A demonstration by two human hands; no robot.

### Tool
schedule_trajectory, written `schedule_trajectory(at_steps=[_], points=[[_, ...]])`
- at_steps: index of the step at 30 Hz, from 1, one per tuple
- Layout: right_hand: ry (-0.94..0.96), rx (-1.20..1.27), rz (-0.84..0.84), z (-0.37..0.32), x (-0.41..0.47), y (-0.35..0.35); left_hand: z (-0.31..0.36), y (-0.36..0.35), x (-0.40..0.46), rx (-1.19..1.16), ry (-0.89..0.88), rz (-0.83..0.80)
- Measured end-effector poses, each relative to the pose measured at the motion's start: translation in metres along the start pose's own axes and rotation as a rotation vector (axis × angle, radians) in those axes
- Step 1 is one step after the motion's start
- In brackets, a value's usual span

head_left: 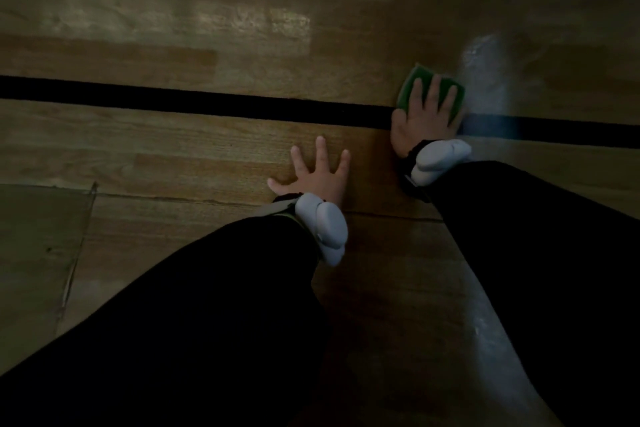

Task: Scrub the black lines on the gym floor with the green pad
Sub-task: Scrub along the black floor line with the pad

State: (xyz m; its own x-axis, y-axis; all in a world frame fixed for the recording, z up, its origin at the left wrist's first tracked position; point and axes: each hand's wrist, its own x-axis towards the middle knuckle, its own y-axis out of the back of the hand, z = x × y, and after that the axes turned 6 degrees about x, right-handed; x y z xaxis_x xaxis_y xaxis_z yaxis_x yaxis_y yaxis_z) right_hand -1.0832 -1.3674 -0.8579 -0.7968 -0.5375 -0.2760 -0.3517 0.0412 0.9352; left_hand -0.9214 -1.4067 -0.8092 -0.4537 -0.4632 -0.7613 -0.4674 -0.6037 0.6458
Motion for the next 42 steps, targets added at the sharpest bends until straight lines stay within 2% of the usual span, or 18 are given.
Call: schedule_trajectory(at_steps=[5,11,13,15,17,19,21,24,27,30,34,38,42], points=[[0.049,0.014,-0.037,-0.046,-0.010,-0.012,0.001,0.001,0.000,-0.048,0.002,-0.014],[0.341,0.108,-0.214,-0.080,-0.019,-0.011,-0.003,0.000,0.003,-0.168,0.001,-0.016],[0.343,0.278,-0.169,-0.064,-0.023,0.002,-0.002,-0.001,0.004,-0.139,-0.023,-0.005],[0.259,0.357,-0.006,-0.033,-0.035,0.008,0.002,0.000,0.005,-0.086,-0.024,0.005],[0.158,0.233,0.060,-0.005,-0.045,0.004,0.000,0.000,0.003,-0.008,-0.018,-0.008],[0.123,0.056,0.017,0.020,-0.048,-0.006,0.002,0.001,0.001,0.053,-0.047,-0.014],[0.143,-0.014,-0.008,0.027,-0.044,-0.013,-0.002,0.000,-0.001,0.060,-0.059,0.001],[0.163,-0.020,0.011,0.028,-0.043,-0.016,-0.010,-0.009,-0.005,0.120,-0.041,0.148],[0.165,-0.026,0.022,0.030,-0.041,-0.017,-0.017,-0.011,0.006,0.253,-0.143,0.372],[0.158,-0.033,0.016,0.032,-0.038,-0.020,-0.008,0.005,0.039,0.164,-0.200,0.518],[0.149,-0.038,0.026,0.032,-0.037,-0.023,0.009,0.021,0.078,0.046,-0.147,0.556],[0.154,-0.021,0.027,0.030,-0.037,-0.022,0.021,0.021,0.088,0.071,-0.110,0.624],[0.156,-0.018,0.015,0.031,-0.037,-0.020,0.039,0.034,0.098,0.185,-0.190,0.645]])
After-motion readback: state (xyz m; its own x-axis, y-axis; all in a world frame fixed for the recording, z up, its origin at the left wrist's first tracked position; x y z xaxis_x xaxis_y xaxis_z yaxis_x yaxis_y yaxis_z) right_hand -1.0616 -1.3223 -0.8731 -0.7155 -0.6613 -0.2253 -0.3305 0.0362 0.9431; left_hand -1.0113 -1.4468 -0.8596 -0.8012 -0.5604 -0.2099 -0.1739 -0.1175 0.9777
